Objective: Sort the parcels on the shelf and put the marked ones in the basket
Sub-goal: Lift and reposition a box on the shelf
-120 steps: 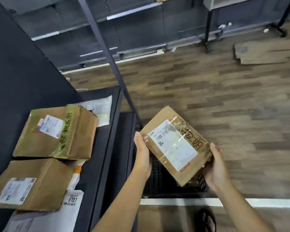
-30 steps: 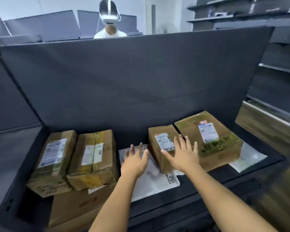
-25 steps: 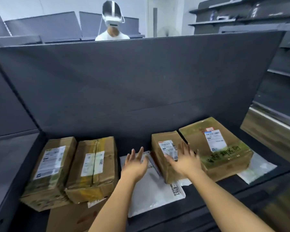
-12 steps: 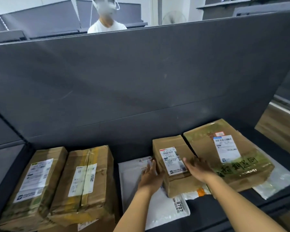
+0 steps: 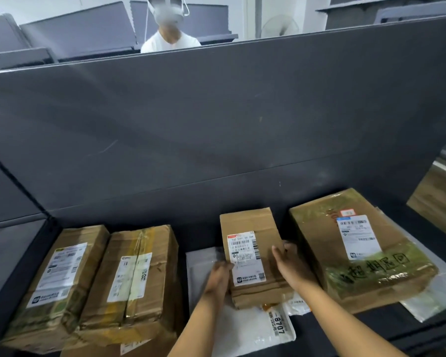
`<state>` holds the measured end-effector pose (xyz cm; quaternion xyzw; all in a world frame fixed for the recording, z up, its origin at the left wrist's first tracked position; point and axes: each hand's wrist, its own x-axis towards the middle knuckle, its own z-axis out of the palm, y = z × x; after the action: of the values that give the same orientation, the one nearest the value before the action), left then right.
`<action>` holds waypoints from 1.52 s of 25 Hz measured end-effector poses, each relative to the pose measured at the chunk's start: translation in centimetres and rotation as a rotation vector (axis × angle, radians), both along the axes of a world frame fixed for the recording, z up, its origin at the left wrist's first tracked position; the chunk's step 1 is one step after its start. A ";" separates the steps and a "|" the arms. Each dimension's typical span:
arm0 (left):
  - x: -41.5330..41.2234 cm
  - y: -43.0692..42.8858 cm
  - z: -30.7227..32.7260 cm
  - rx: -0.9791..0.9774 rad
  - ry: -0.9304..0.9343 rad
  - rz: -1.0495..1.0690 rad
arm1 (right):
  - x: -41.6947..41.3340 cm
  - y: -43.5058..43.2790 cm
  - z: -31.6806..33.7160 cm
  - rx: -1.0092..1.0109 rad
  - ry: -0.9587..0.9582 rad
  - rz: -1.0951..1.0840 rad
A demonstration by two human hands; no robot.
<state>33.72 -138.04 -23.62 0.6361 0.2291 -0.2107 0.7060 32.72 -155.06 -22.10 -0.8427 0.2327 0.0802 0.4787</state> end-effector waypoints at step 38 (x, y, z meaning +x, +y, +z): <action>0.0 9.2 11.5 -0.354 -0.481 0.232 | -7.0 9.5 11.9 -0.084 -1.040 0.281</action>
<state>33.73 -128.87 -12.11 0.5044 0.0864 -0.0089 0.8591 25.74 -145.56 -10.21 -0.8127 -0.1470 -0.2939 0.4812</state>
